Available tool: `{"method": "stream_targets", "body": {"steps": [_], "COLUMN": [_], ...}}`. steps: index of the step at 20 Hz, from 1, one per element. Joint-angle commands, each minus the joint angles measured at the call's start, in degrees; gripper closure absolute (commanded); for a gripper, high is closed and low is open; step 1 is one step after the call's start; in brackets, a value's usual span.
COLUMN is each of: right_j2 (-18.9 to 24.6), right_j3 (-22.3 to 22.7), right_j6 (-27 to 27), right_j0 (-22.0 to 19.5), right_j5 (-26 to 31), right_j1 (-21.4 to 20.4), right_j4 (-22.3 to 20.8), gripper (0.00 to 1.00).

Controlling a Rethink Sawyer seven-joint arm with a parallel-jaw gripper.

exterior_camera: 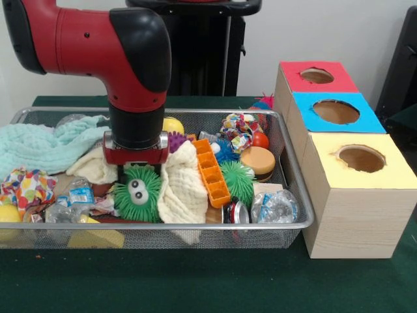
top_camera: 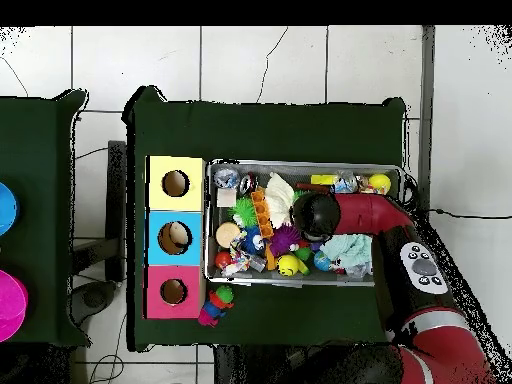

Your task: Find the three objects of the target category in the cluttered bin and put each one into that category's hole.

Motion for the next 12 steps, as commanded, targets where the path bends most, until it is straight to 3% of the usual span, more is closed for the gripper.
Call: {"method": "stream_targets", "body": {"steps": [1,12], "right_j2": [2.62,5.3], "right_j3": [12.92,16.03], "right_j6": [-1.35,-1.92], "right_j0": [-0.22,-1.46], "right_j5": [7.31,5.24], "right_j1": [5.28,4.94], "right_j4": [2.47,6.49], "gripper": [0.0,0.0]}}
